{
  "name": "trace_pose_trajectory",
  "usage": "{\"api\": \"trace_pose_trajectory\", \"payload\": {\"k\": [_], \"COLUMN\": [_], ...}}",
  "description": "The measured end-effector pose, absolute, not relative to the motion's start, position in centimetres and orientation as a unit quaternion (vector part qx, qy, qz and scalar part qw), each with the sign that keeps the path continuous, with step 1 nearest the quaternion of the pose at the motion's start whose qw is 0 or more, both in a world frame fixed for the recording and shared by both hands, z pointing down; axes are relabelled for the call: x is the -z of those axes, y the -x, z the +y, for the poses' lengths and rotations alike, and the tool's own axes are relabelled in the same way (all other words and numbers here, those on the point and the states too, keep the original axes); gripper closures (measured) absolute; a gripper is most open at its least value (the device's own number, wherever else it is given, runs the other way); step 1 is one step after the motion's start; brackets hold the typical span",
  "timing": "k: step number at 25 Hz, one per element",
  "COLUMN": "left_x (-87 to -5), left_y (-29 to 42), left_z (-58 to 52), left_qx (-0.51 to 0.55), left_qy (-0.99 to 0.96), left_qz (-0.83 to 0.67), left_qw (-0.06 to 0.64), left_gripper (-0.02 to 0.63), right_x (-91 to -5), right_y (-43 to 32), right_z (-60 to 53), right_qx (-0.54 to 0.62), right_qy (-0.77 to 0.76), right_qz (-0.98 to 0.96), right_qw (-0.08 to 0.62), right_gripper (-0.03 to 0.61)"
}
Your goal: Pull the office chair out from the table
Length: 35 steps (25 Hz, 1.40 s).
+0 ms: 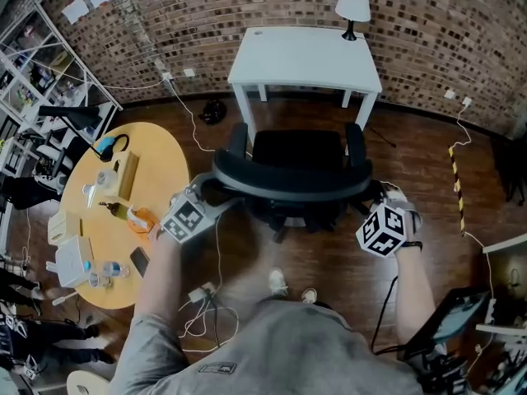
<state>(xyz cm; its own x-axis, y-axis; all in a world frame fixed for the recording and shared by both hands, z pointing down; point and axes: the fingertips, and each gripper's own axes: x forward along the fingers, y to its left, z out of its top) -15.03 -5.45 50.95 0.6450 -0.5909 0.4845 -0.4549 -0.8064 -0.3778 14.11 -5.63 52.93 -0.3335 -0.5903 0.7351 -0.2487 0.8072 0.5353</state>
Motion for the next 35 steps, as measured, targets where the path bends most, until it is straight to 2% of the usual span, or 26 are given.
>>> {"api": "trace_pose_trajectory", "payload": {"k": [23, 31, 35], "left_x": [-50.8, -50.6, -50.5], "left_y": [16.5, 15.9, 15.9], "left_z": [-0.8, -1.1, -0.9], "left_qx": [0.294, 0.268, 0.233], "left_qy": [0.904, 0.904, 0.901], "left_qz": [0.289, 0.309, 0.346], "left_qw": [0.111, 0.122, 0.116], "left_gripper": [0.403, 0.403, 0.379], "right_x": [-52.9, -52.7, -52.5], "right_y": [-12.6, -12.8, -12.7], "right_z": [-0.6, -1.5, -1.5], "right_qx": [0.163, 0.159, 0.157], "right_qy": [-0.279, -0.327, -0.361], "right_qz": [-0.797, -0.800, -0.802], "right_qw": [0.511, 0.476, 0.448], "right_gripper": [0.354, 0.304, 0.275]}}
